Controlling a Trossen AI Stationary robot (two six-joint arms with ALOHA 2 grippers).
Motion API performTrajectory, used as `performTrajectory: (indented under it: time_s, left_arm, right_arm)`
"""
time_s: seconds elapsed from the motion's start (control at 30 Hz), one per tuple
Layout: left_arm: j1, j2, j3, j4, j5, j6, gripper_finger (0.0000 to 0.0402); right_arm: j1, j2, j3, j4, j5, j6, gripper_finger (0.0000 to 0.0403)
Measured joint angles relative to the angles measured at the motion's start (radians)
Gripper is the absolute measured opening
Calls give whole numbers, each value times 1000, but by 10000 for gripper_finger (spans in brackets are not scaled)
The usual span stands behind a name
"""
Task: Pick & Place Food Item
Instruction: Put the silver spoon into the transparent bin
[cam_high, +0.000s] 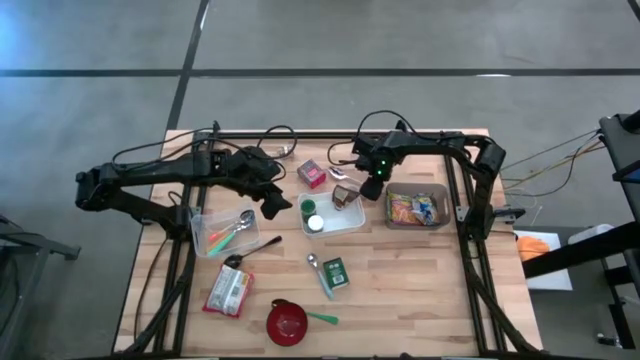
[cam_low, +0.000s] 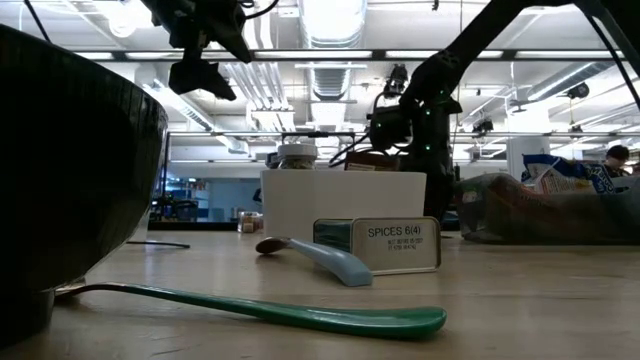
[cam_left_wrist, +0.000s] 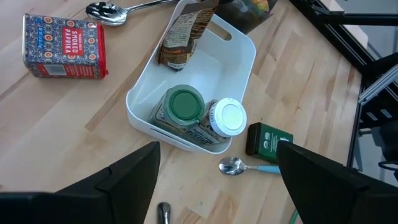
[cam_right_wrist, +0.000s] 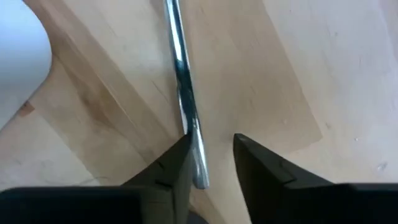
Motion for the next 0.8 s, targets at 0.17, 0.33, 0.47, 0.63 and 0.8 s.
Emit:
performTrajectory:
  time_s: [0.17, 0.33, 0.47, 0.63, 0.8]
  left_arm:
    - [0, 0, 0, 0, 10, -2, 325]
    - [0, 0, 0, 0, 17, -2, 325]
    - [0, 0, 0, 0, 18, -2, 325]
    - [0, 0, 0, 0, 25, -3, 325]
    - [-2, 0, 0, 0, 27, -3, 325]
  right_arm:
    - [0, 0, -1, 10, -22, 7, 62]
    - [2, 0, -1, 16, -98, -13, 48]
    - [2, 0, -1, 22, -87, -30, 50]
    - [6, 0, -1, 22, -88, -37, 99]
    - [6, 0, -1, 40, -86, -14, 166]
